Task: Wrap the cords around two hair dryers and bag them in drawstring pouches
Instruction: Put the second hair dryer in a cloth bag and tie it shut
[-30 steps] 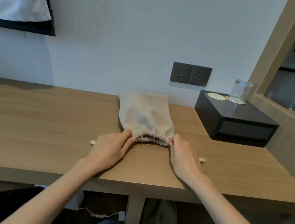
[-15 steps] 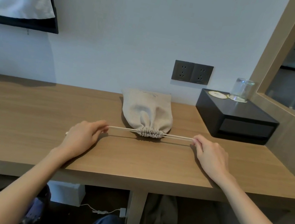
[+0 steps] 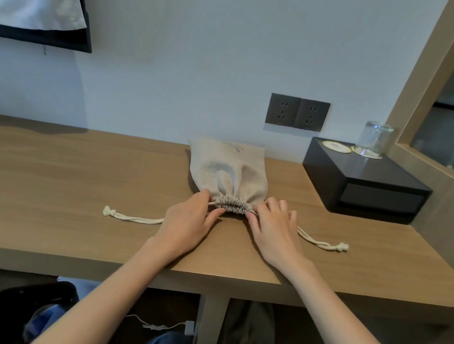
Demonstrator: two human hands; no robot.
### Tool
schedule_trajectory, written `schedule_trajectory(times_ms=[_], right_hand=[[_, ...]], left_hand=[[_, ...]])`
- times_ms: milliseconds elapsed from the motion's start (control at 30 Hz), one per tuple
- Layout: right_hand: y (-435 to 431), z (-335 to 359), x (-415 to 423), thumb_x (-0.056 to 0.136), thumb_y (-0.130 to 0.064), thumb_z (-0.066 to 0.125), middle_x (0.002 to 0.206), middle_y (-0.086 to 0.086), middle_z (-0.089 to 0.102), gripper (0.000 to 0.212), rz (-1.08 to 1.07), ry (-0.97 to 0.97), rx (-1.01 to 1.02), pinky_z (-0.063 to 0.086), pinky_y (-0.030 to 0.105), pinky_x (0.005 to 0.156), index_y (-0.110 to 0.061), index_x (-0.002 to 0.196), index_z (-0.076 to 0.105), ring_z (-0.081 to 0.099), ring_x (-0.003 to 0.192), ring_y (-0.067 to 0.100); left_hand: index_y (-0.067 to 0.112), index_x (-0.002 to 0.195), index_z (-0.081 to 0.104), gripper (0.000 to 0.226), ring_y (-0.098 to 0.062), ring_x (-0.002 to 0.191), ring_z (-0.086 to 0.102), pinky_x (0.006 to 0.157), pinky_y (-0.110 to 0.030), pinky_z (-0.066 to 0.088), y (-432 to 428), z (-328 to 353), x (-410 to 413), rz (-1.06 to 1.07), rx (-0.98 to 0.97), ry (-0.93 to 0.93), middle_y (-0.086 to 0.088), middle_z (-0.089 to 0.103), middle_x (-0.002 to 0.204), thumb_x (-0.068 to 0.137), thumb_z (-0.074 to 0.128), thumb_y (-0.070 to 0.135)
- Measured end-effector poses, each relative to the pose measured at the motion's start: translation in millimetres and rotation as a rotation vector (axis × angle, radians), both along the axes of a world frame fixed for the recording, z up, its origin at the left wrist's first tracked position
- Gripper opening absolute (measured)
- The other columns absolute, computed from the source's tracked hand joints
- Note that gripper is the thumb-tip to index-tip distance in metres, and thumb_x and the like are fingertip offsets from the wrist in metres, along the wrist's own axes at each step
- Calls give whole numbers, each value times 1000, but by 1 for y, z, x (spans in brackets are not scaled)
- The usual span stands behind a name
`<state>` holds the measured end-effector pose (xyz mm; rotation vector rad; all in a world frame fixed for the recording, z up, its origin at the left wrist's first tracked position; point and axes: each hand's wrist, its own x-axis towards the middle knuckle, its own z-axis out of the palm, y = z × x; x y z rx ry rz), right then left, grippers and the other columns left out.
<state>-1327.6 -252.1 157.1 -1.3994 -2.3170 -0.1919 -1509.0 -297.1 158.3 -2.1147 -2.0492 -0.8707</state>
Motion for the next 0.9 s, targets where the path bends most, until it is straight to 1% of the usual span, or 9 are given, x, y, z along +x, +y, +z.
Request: schedule_trajectory(times_ms=[67, 167, 233, 300, 467, 633, 800, 867, 900], right_hand=[[2, 0, -1, 102, -35, 30, 91, 0, 58, 29, 38, 44, -12, 28, 36, 78, -19, 96, 53, 50, 91, 23], [5, 0, 9, 103, -35, 30, 77, 0, 65, 31, 123, 92, -77, 33, 35, 75, -21, 96, 56, 57, 75, 23], [6, 2, 16, 102, -36, 34, 74, -1, 65, 31, 193, 127, -129, 36, 31, 65, -20, 95, 60, 58, 67, 20], [5, 4, 19, 101, -36, 36, 72, -3, 64, 30, 247, 141, -163, 40, 31, 59, -22, 90, 60, 57, 64, 16], [7, 5, 27, 101, -35, 38, 67, -5, 61, 31, 284, 126, -191, 42, 28, 62, -20, 83, 59, 55, 61, 8], [6, 8, 36, 100, -31, 42, 67, -4, 61, 30, 276, 183, -253, 42, 30, 62, -19, 79, 59, 56, 63, 11], [-5, 12, 33, 101, -34, 39, 69, -4, 61, 32, 233, 200, -302, 38, 30, 61, -19, 81, 59, 55, 65, 10], [-11, 12, 34, 101, -34, 40, 72, -7, 59, 28, 192, 216, -284, 36, 29, 64, -22, 82, 58, 53, 69, 10], [-12, 10, 35, 100, -34, 42, 77, -9, 57, 24, 158, 203, -228, 36, 29, 68, -23, 85, 57, 51, 74, 10]], left_hand=[[19, 91, 38, 28, -29, 83, 61, 61, -35, 39, 4, -1, 1, 0, 0, 40, -5, 65, 87, 100, 32, 45], [19, 92, 48, 30, -30, 77, 60, 59, -35, 39, 5, -1, -10, -59, -14, 45, -7, 65, 79, 101, 30, 42], [19, 94, 51, 31, -30, 73, 59, 57, -34, 37, 3, -1, -19, -128, -14, 95, -7, 64, 76, 101, 30, 40], [17, 95, 53, 30, -31, 68, 58, 55, -33, 36, 3, -1, -25, -176, 17, 147, -9, 63, 72, 101, 31, 38], [16, 110, 58, 25, -28, 56, 52, 54, -32, 36, 4, -3, -37, -289, 77, 166, -10, 62, 64, 100, 40, 31], [22, 123, 58, 30, -27, 61, 58, 61, -38, 48, 4, 0, -40, -315, 46, 137, -8, 64, 67, 100, 41, 31], [26, 123, 56, 35, -31, 77, 62, 63, -36, 45, -2, -5, -38, -236, 34, 150, -8, 69, 82, 100, 34, 41], [28, 117, 55, 42, -27, 82, 61, 64, -35, 44, -7, -5, -37, -219, 47, 151, -1, 68, 88, 96, 27, 51], [28, 113, 55, 37, -23, 86, 59, 67, -34, 40, -10, -5, -35, -229, 93, 138, 3, 65, 92, 95, 30, 49]])
